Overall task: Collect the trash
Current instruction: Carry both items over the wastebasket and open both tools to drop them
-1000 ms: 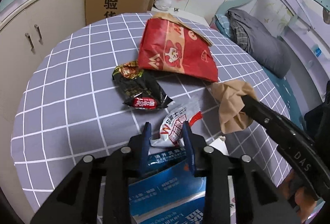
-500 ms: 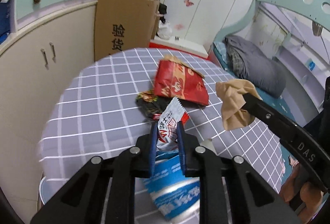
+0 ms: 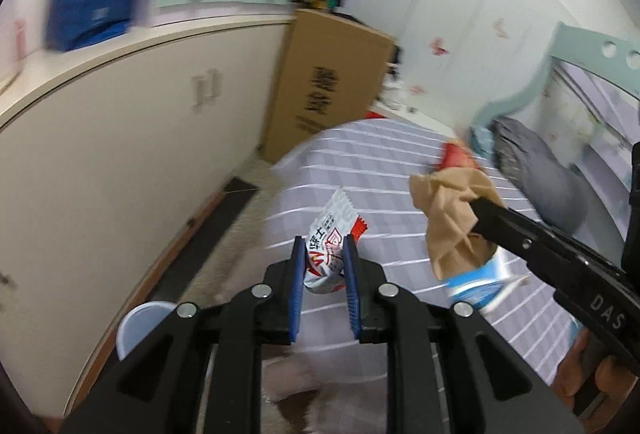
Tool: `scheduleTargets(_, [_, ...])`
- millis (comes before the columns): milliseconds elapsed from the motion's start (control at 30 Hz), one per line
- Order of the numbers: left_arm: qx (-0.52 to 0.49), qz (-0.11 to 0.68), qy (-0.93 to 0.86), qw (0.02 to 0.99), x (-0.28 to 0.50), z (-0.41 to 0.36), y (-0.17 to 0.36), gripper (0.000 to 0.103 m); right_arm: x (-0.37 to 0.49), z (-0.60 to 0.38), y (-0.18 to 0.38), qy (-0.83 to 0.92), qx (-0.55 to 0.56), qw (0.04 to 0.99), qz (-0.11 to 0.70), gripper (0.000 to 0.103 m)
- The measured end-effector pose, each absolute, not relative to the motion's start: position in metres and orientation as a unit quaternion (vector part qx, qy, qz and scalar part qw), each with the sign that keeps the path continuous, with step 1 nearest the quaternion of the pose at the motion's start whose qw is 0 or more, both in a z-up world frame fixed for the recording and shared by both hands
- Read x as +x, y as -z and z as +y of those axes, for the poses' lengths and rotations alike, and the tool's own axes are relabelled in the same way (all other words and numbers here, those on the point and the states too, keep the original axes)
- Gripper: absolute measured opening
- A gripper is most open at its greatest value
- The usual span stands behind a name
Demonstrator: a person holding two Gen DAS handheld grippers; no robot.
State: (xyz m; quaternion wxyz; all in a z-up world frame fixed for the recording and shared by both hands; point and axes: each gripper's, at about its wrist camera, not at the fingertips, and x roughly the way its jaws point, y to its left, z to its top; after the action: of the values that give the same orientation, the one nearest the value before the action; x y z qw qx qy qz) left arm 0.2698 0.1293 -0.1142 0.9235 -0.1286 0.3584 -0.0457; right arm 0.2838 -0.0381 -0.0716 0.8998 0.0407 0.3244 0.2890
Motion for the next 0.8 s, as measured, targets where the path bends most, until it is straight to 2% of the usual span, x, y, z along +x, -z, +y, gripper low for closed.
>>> scheduleTargets(400, [-0.196, 0.423, -0.092, 0.880, 0.220, 0.280, 0.215, 0.018, 0.266, 0.124, 0.154, -0.368, -0.040, 0.832, 0.413, 0.008])
scheduleTargets(800, [-0.261, 0.485, -0.149, 0.821, 0.205, 0.352, 0.315, 0.018, 0.281, 0.213, 0.272, -0.359, -0.100, 0.769, 0.519, 0.008])
